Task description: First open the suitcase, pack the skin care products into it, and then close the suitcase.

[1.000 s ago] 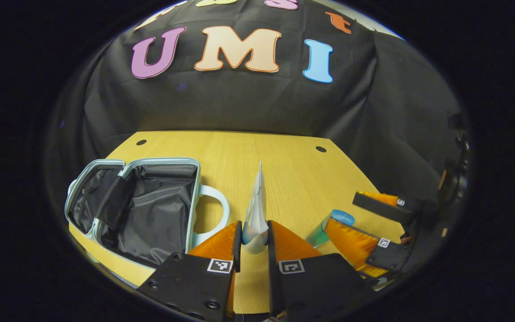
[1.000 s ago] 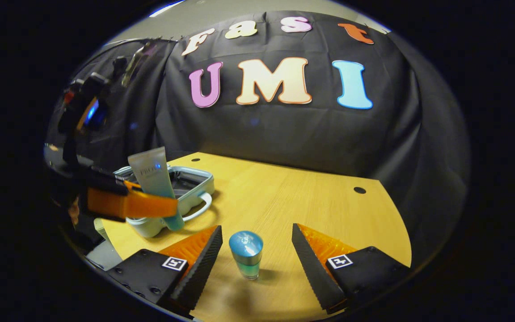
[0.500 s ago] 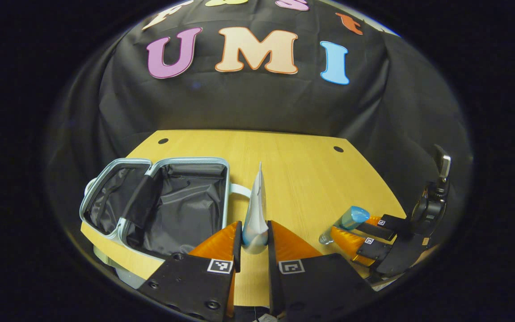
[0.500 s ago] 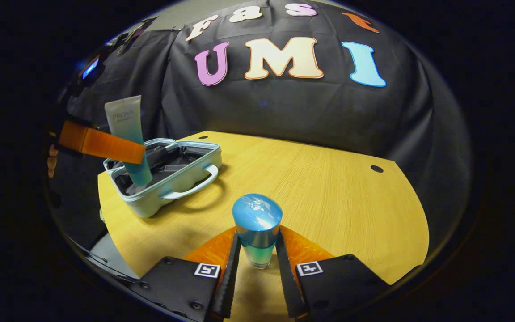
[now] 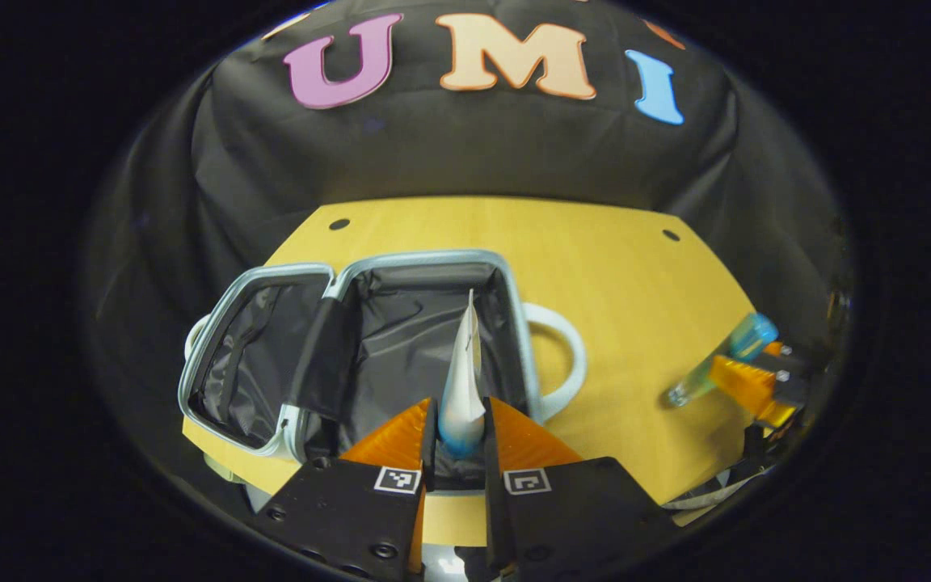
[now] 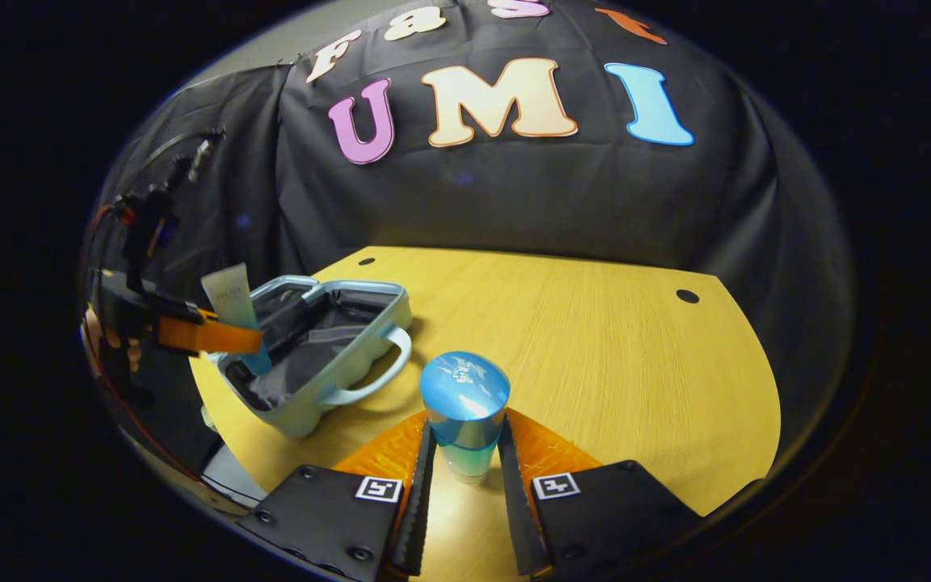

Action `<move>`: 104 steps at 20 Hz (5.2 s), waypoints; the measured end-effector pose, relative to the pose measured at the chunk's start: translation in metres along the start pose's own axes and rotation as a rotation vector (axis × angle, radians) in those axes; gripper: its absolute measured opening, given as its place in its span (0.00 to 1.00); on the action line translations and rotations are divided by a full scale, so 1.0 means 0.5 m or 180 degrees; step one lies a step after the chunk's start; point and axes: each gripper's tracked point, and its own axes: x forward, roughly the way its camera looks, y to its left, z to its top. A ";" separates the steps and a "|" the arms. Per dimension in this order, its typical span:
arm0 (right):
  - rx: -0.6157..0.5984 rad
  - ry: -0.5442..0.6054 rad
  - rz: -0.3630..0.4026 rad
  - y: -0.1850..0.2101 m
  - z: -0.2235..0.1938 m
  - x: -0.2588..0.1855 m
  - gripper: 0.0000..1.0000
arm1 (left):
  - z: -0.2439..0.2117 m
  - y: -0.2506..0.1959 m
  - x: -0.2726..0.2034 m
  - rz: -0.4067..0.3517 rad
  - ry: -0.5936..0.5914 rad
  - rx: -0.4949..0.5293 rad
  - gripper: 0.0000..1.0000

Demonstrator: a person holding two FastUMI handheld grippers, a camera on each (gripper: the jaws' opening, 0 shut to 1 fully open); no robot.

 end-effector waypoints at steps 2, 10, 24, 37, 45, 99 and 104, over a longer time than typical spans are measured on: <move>0.0026 -0.0027 0.0023 0.026 0.025 -0.009 0.44 | -0.020 0.029 0.028 0.0017 0.0171 0.0001 0.27; 0.0088 -0.0027 0.0203 0.152 0.102 -0.018 0.41 | -0.057 0.101 0.131 -0.0051 0.0492 -0.0079 0.23; 0.0175 0.0344 0.0584 0.403 0.084 0.120 0.44 | 0.065 0.162 0.128 -0.0547 -0.0325 0.0000 0.90; 0.0514 0.1003 0.0458 0.480 -0.052 0.254 0.44 | 0.048 0.473 0.040 0.0024 -0.0515 -0.0491 0.91; 0.0712 0.0990 0.0208 0.453 -0.018 0.306 0.46 | 0.030 0.650 0.041 0.0424 -0.0457 -0.0726 0.91; 0.0643 0.0068 0.0063 0.145 0.105 0.095 0.98 | 0.378 0.380 -0.222 -0.0103 -0.1237 -0.0121 0.00; 0.0671 0.0060 -0.0010 0.103 0.095 0.063 0.98 | 0.395 0.253 -0.208 -0.0418 -0.1247 -0.0014 0.00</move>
